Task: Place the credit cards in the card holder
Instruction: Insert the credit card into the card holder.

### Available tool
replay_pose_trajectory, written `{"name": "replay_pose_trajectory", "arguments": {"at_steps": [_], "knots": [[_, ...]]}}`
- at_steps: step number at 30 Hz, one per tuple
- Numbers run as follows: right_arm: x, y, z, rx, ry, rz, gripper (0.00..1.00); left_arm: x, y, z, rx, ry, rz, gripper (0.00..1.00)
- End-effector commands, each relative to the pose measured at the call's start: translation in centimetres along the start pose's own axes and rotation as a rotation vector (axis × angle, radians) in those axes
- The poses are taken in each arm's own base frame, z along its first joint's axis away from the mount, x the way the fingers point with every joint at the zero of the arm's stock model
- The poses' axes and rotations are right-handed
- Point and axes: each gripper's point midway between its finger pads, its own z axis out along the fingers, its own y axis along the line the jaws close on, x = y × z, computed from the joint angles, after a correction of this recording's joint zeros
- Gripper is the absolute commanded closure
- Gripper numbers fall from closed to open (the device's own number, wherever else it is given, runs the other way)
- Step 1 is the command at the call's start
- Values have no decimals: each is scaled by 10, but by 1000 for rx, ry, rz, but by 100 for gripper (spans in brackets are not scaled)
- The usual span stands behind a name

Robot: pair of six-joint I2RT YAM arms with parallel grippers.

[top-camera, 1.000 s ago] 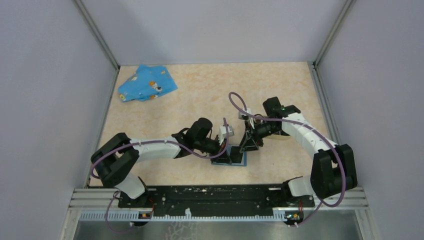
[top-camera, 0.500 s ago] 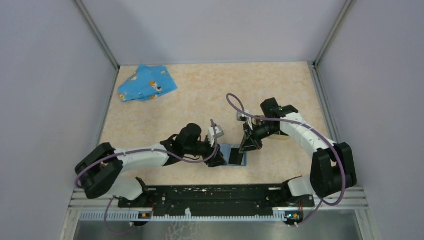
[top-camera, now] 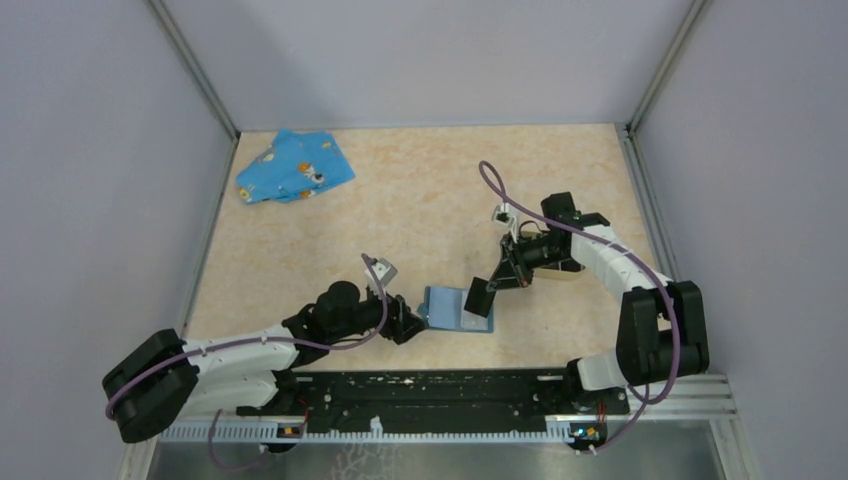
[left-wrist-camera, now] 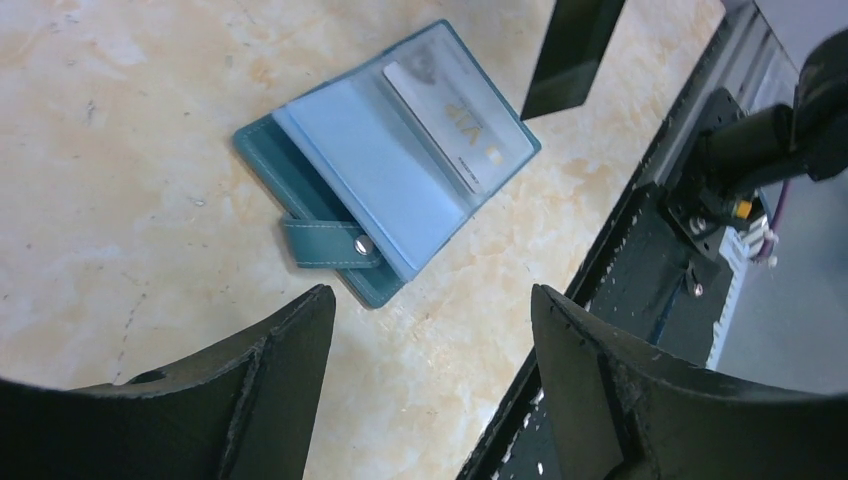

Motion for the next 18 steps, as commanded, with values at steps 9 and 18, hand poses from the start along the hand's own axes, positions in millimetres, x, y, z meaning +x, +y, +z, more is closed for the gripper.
{"name": "replay_pose_trajectory", "arguments": {"at_steps": [9, 18], "knots": [[-20, -16, -14, 57, -105, 56, 100, -10, 19, 14, -169, -22, -223, 27], [-15, -29, -14, 118, -78, 81, 100, -18, 33, 47, -267, 24, -213, 36]]}}
